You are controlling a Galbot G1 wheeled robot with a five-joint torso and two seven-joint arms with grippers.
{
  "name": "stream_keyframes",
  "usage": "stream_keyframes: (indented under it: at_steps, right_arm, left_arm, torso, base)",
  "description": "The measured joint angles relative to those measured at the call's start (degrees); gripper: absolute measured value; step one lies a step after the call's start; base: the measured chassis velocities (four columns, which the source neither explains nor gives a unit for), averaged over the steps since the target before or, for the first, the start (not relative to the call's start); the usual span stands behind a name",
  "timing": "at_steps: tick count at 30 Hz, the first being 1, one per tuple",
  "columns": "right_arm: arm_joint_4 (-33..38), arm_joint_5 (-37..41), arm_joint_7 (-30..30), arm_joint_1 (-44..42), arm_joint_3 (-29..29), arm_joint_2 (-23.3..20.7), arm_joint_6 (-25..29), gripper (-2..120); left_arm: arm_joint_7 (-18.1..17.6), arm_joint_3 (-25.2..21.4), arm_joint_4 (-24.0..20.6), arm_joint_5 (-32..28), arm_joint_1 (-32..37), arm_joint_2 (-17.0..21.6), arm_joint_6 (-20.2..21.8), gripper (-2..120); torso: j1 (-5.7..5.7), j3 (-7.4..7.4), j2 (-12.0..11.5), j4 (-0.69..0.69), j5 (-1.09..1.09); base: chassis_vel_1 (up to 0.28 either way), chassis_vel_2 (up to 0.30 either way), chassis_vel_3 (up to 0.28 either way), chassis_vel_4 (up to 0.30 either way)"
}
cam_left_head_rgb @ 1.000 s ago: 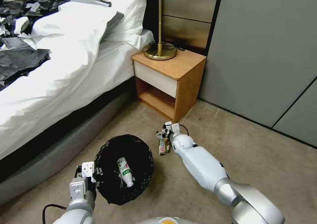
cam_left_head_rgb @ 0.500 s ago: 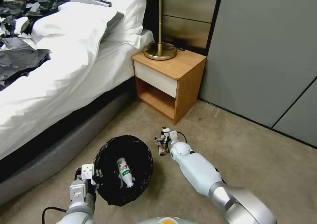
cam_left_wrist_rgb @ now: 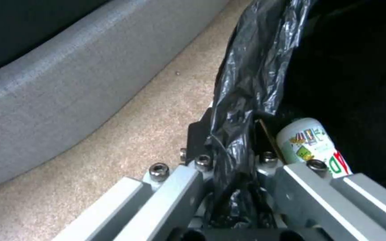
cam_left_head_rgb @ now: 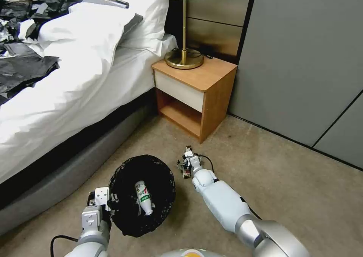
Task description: Pick up the trash bin, then pick up the garbage from the floor and place it into the trash bin.
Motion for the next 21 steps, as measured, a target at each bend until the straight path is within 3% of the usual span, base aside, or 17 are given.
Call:
stream_keyframes:
  at_steps: [7,14,21]
  right_arm:
    - [-0.5,0.6,-0.7,-0.5,-0.2,0.0,0.4,94]
    - [-0.6,1.8,-2.6,-1.6,-0.2,0.0,1.3,76]
    - [-1.6,3.8,-3.5,-1.9,0.0,0.0,2.3,48]
  left_arm:
    - [0.0,0.0,0.3,0.0,0.0,0.0,0.1,0]
    - [0.0,-0.1,0.3,0.0,0.1,0.3,0.3,0]
    - [0.0,-0.3,0.3,0.0,0.5,0.3,0.4,0]
  torso:
    - [0.0,0.0,0.0,0.0,0.0]
    - [0.0,0.0,0.0,0.0,-0.01]
    - [0.0,0.0,0.0,-0.01,-0.02]
  base:
    - [0.0,0.0,0.0,0.0]
    - [0.0,0.0,0.0,0.0]
    - [0.0,0.0,0.0,0.0]
